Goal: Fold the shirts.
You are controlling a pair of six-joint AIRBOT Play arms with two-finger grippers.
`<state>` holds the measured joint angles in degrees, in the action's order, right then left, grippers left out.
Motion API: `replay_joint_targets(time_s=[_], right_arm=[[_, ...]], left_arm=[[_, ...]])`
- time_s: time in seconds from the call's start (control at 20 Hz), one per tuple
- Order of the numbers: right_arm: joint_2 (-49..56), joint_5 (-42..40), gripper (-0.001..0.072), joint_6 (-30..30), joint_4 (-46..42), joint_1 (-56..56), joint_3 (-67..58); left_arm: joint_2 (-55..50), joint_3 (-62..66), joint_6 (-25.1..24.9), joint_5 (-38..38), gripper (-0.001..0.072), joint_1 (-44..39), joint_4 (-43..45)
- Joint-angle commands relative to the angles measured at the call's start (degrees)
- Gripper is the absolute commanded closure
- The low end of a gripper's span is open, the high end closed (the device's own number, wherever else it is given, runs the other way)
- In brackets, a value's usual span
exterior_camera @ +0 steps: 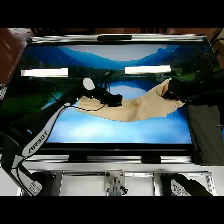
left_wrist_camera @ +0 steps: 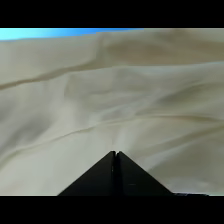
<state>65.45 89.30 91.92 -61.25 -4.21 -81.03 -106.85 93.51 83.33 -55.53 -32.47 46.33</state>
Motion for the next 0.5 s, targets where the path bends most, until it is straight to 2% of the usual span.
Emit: replay_joint_targets(time_s=[0.0, 0.25, 0.45], right_arm=[[-2.0, 1.8, 0.0635, 3.0, -0.7, 0.0, 0.0], [-2.0, 4.3, 0.0635, 4.5, -0.6, 0.0, 0.0], [-2.0, 4.2, 0.0635, 5.0, -0.6, 0.0, 0.0]], left_arm=[[-3.5, 0.0, -1.6, 4.6, 0.0668, -5.2, -4.5], [-6.3, 0.0, -1.6, 9.5, 0.0668, -8.6, -8.9], [-5.8, 0.0, -1.8, 8.8, 0.067, -7.0, -8.8]])
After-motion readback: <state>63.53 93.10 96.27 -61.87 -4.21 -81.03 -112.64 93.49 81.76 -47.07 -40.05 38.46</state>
